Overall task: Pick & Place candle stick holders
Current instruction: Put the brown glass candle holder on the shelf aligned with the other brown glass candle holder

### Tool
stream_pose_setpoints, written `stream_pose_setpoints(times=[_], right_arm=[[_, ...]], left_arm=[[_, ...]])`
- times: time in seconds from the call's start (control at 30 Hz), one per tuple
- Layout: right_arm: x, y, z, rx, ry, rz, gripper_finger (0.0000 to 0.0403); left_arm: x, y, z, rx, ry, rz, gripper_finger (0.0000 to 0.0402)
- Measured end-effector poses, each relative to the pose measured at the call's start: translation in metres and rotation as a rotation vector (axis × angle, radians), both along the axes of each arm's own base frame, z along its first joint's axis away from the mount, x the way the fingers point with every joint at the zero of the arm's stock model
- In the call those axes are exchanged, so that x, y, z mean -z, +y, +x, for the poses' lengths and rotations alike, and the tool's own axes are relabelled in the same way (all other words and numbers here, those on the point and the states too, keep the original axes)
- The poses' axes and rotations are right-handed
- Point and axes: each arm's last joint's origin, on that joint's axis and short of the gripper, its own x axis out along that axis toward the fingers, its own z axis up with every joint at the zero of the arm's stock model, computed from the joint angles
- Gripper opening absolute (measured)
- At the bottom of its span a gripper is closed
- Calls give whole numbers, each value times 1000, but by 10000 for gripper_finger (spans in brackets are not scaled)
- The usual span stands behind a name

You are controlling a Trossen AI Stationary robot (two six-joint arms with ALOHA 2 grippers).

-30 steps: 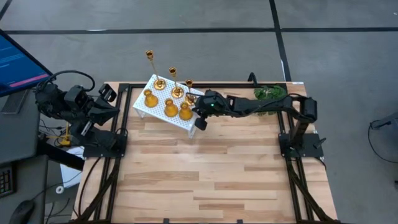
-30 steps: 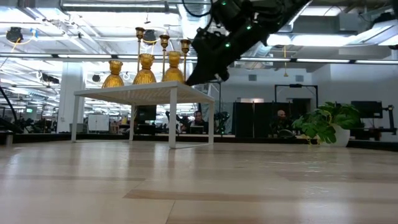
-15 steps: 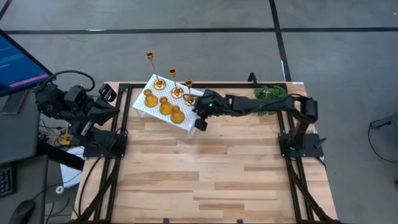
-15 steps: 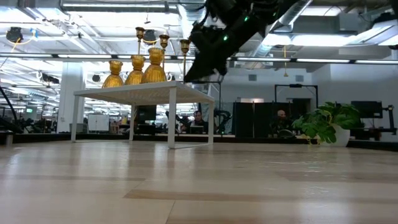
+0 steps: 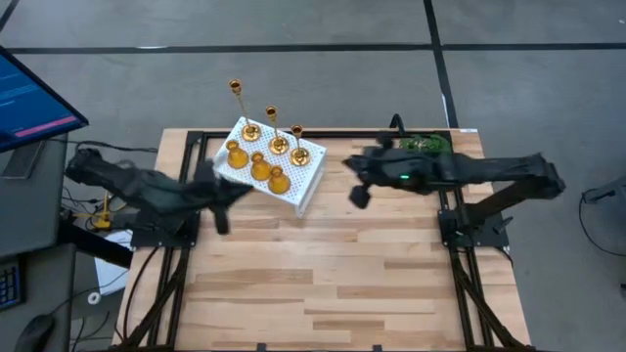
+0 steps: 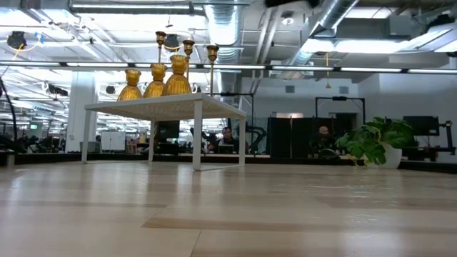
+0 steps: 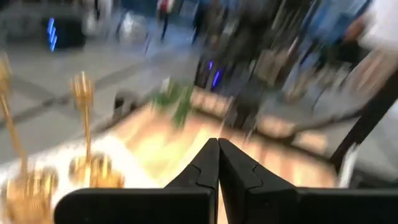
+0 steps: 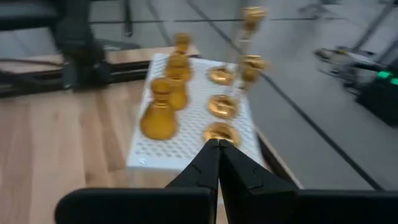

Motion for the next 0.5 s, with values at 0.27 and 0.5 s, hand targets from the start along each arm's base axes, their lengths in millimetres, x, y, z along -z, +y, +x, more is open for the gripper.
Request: stream_pose_setpoints(times=[0.27, 0.5], right_arm=[[-35, 18, -72, 127, -101, -13, 0], [-43, 34, -93, 109, -139, -46, 0]], left_arm=[[45, -23, 46, -67, 336, -20, 2], [67, -30, 69, -195, 478, 105, 2]])
